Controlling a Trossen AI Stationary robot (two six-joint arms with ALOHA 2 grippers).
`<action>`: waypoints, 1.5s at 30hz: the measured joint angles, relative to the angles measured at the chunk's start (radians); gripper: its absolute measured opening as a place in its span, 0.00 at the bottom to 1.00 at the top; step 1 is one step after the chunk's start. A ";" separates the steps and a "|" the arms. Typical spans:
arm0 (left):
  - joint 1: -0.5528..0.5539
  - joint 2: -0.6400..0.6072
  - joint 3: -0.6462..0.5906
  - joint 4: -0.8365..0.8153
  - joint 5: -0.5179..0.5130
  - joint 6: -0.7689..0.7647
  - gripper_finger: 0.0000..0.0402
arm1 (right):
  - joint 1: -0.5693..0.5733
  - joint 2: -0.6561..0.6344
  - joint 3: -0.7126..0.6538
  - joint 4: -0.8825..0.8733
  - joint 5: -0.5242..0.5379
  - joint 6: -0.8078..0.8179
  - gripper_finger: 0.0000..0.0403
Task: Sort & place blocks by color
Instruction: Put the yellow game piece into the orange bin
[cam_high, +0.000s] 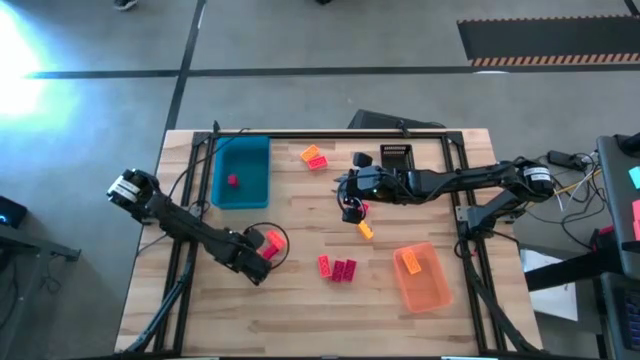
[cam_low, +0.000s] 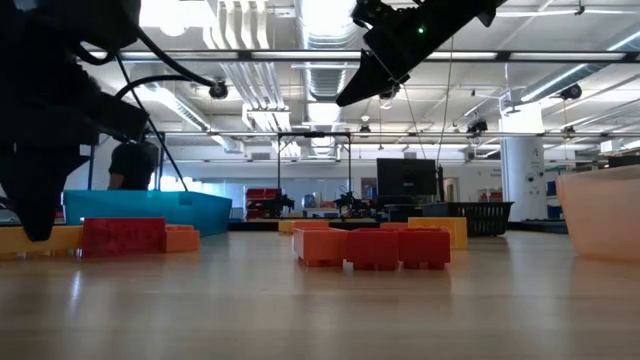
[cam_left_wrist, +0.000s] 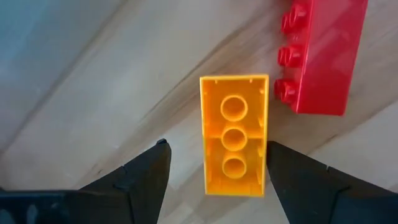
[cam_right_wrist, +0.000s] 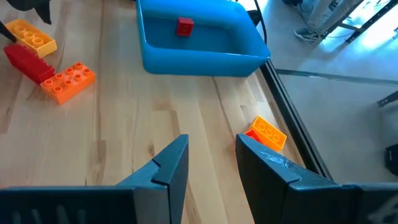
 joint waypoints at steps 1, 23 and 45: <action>0.000 0.000 0.000 0.000 -0.011 0.000 0.61 | 0.000 0.000 0.000 0.000 0.000 0.001 0.31; 0.000 0.000 -0.060 0.090 -0.024 -0.001 0.59 | 0.000 0.000 0.000 0.000 0.000 0.003 0.31; -0.001 -0.021 -0.028 0.035 -0.021 0.009 0.31 | 0.000 0.000 0.000 -0.006 -0.004 0.002 0.31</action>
